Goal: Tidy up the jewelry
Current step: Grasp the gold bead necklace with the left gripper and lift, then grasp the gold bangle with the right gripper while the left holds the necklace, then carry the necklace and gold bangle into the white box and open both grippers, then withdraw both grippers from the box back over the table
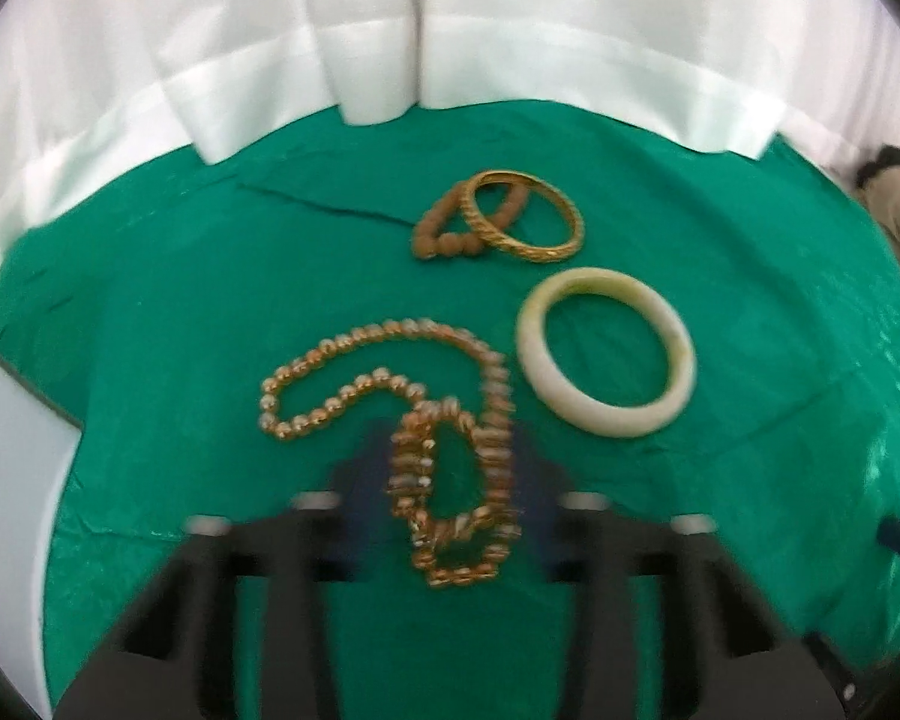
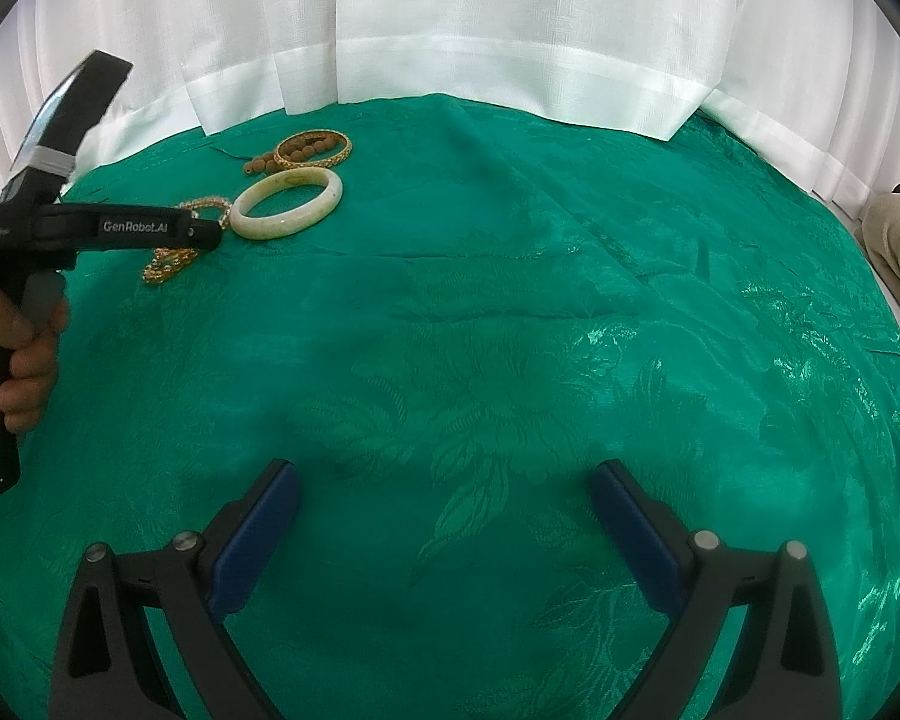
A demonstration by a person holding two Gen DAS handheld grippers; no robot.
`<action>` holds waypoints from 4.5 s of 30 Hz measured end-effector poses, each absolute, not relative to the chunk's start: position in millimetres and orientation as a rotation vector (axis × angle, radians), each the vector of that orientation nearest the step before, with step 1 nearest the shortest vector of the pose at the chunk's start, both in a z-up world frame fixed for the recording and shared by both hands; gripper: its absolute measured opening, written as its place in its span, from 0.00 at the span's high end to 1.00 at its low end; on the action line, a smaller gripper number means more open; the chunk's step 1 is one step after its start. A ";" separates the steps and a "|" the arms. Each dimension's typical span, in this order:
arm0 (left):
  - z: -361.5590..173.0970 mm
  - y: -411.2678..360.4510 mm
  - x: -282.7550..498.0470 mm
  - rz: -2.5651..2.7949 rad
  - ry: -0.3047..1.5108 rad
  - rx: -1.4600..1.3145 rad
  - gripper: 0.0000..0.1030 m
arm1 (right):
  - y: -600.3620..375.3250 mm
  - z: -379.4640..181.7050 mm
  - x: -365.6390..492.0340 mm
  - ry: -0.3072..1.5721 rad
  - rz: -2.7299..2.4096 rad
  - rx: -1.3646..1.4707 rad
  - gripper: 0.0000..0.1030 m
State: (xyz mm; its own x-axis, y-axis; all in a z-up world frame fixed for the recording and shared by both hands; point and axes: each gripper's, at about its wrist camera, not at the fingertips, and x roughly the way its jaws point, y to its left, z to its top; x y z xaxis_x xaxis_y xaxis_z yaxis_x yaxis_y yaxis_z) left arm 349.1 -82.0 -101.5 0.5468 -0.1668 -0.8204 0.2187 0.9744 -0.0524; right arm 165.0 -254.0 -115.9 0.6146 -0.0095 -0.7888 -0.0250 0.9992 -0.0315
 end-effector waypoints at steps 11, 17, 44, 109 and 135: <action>-63.5 -6.5 278.6 -0.312 0.972 -0.188 0.95 | -265.9 -94.3 173.5 0.940 0.129 0.066 0.01; -55.0 33.2 239.1 -0.298 0.978 -0.242 0.95 | -251.8 -56.6 250.4 0.946 0.297 0.192 0.42; 20.3 95.2 170.7 -0.363 0.886 -0.471 0.95 | -174.1 13.9 325.7 0.826 0.573 0.066 0.94; -78.1 26.8 150.1 -0.152 0.935 -0.177 0.14 | -164.6 -103.9 103.9 0.856 0.229 -0.117 0.31; -111.9 14.9 162.4 -0.071 0.916 -0.090 0.05 | -166.3 -84.2 137.8 0.880 0.321 -0.102 0.29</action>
State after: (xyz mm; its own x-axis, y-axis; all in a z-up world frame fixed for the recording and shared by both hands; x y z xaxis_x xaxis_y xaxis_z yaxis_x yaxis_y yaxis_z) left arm 162.4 14.9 -111.9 0.6072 -0.0998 -0.7883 0.0234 0.9939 -0.1079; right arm 137.8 -166.3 -84.2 0.5931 0.2339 -0.7704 -0.3172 0.9474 0.0434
